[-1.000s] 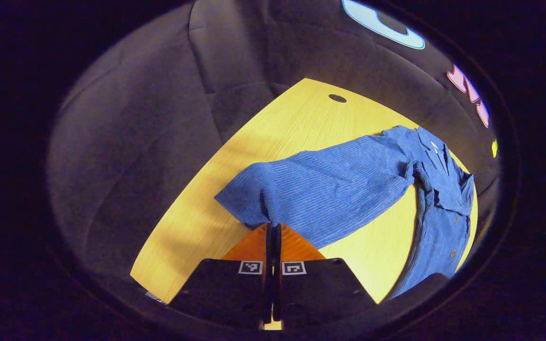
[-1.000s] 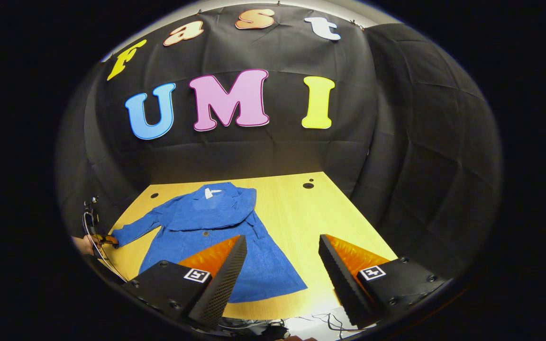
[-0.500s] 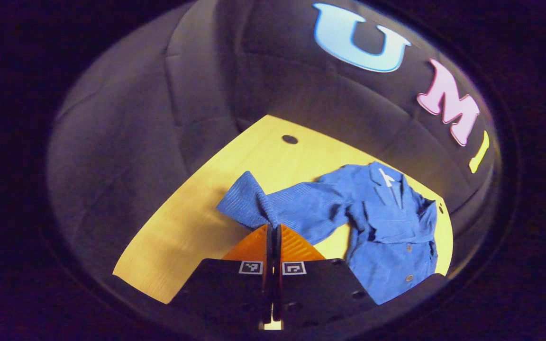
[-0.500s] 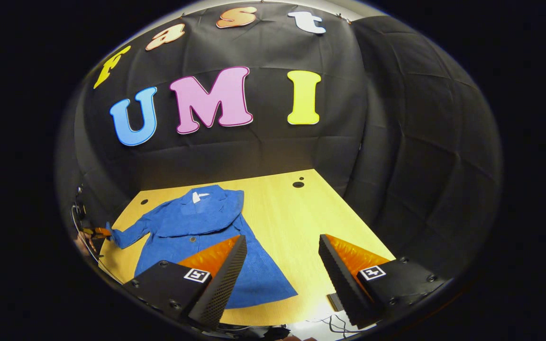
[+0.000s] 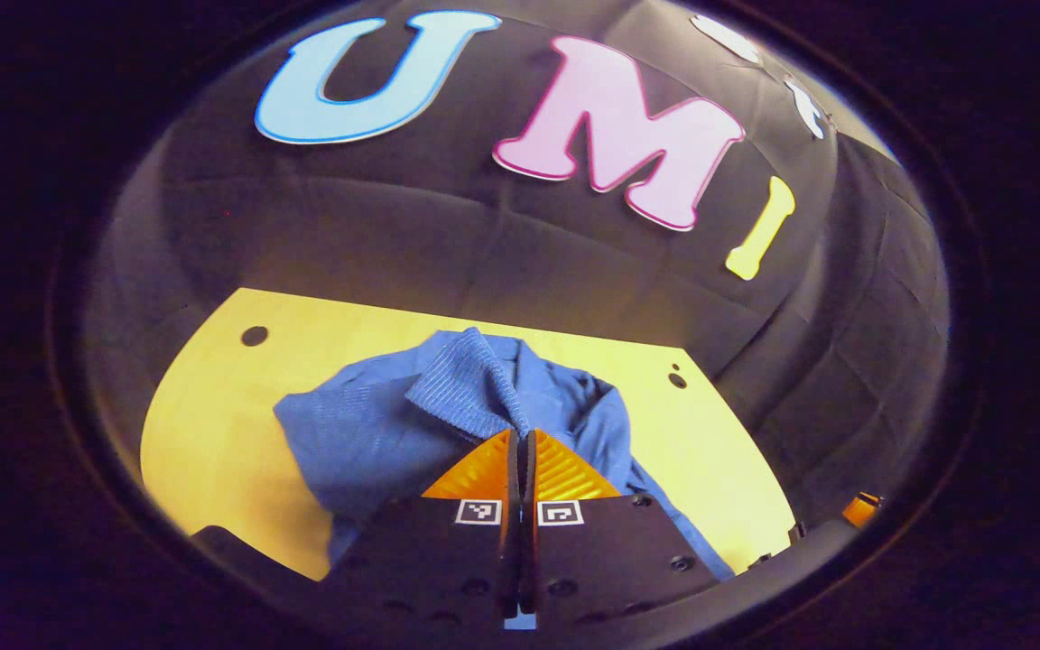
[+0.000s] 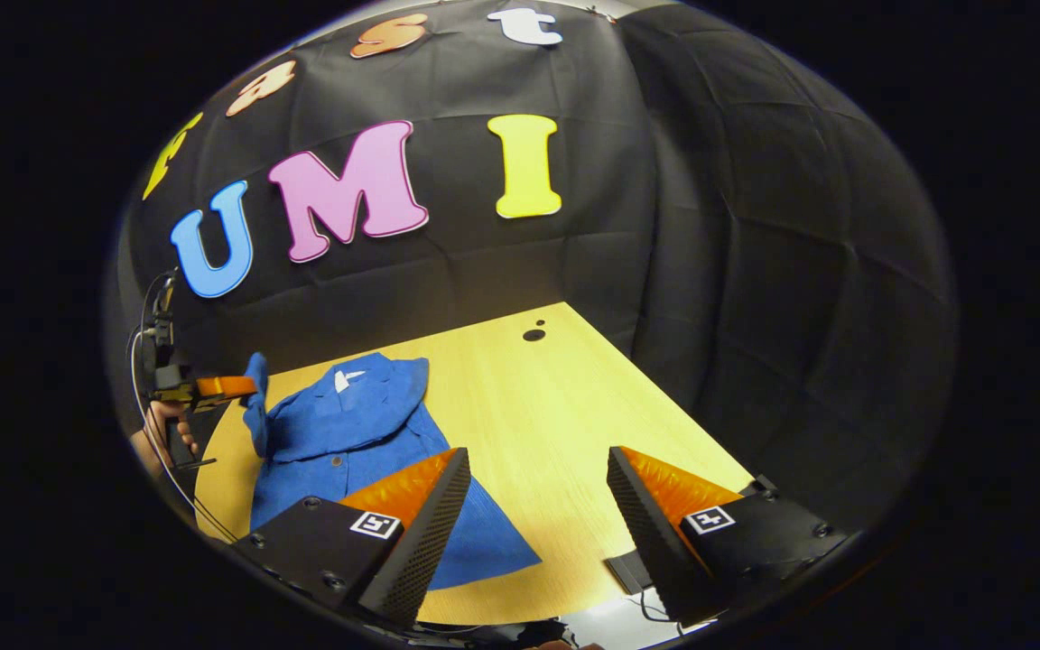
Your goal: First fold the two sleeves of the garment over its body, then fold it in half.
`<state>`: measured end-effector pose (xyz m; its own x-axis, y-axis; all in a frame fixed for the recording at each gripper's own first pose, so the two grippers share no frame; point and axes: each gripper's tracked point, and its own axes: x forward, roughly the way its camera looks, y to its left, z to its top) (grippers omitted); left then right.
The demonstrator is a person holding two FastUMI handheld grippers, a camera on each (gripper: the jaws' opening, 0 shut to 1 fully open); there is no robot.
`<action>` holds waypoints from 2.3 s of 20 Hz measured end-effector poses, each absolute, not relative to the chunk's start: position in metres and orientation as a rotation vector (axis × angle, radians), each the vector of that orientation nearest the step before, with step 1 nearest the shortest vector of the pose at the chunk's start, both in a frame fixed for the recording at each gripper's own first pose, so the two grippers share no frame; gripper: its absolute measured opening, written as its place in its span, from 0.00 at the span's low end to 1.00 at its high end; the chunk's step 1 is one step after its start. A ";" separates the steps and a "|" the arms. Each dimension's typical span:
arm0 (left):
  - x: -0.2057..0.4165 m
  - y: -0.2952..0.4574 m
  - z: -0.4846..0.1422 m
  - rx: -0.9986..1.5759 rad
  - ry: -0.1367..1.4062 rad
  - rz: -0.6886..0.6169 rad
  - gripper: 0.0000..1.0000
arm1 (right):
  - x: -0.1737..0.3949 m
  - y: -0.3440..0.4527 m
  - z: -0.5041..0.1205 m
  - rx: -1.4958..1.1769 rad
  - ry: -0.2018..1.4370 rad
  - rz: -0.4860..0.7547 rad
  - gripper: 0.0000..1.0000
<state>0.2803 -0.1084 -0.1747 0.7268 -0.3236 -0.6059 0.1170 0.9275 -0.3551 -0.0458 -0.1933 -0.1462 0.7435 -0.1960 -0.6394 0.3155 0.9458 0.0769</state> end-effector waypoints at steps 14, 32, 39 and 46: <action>0.259 -0.208 -0.198 -0.304 0.679 -0.251 0.85 | -0.036 -0.171 -0.216 0.237 0.821 -0.153 0.98; -0.068 0.004 -0.355 -0.083 1.203 0.071 0.85 | -0.101 -0.120 -0.347 0.090 1.317 -0.082 0.99; -0.065 -0.003 -0.355 -0.101 1.210 0.022 0.82 | -0.111 -0.119 -0.354 0.061 1.357 -0.094 0.98; -0.062 -0.026 -0.353 -0.143 1.212 -0.040 0.23 | -0.103 -0.098 -0.356 0.104 1.358 -0.067 0.16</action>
<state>-0.0617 -0.0260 -0.3534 0.3517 -0.1075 -0.9299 -0.0453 0.9903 -0.1316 -0.1027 -0.0980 -0.3563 0.2101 0.0117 -0.9776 0.1084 0.9935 0.0352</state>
